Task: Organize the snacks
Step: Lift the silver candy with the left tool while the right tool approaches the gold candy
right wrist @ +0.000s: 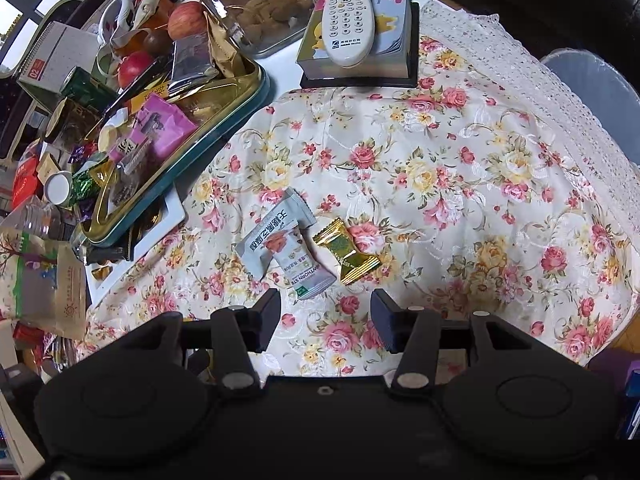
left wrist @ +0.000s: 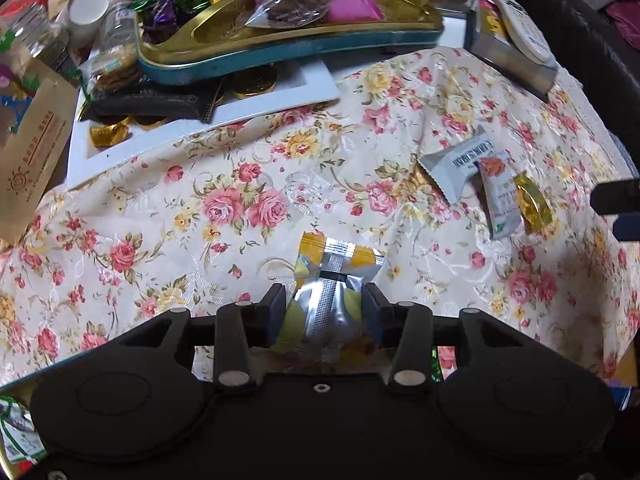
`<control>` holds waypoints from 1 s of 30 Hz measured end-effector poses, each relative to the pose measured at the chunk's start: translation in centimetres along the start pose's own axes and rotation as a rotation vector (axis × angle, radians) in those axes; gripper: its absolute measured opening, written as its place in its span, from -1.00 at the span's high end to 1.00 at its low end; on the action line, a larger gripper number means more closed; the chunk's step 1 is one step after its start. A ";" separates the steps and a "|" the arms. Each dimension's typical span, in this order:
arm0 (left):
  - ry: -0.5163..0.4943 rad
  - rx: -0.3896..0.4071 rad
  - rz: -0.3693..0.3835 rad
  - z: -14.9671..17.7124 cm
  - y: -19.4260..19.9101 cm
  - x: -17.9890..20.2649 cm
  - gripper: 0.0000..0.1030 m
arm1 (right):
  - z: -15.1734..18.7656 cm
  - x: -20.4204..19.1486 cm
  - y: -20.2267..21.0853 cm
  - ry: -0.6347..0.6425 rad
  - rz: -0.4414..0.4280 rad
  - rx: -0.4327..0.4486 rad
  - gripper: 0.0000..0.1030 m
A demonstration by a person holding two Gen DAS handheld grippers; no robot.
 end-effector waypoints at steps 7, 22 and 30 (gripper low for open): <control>0.111 -0.050 -0.011 -0.4 -1.0 -0.1 0.04 | -1.0 0.8 -1.4 0.011 0.030 0.018 -0.03; 0.314 -0.129 0.015 -1.2 1.7 -0.6 0.11 | -2.2 2.2 -4.3 0.057 0.124 0.033 -0.02; 0.319 -0.110 -0.012 -2.0 6.1 1.1 0.11 | -2.2 3.5 -6.1 0.042 0.133 0.026 -0.02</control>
Point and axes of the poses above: each gripper's, at about its wrist camera, not at the fingertips, and y roughly against the way its jaws point, x to its right, z to its underside, the point moved 9 cm from there along -y, roughly the way its jaws point, and after that the axes turned 13 degrees about -z, right-handed, at the moved point
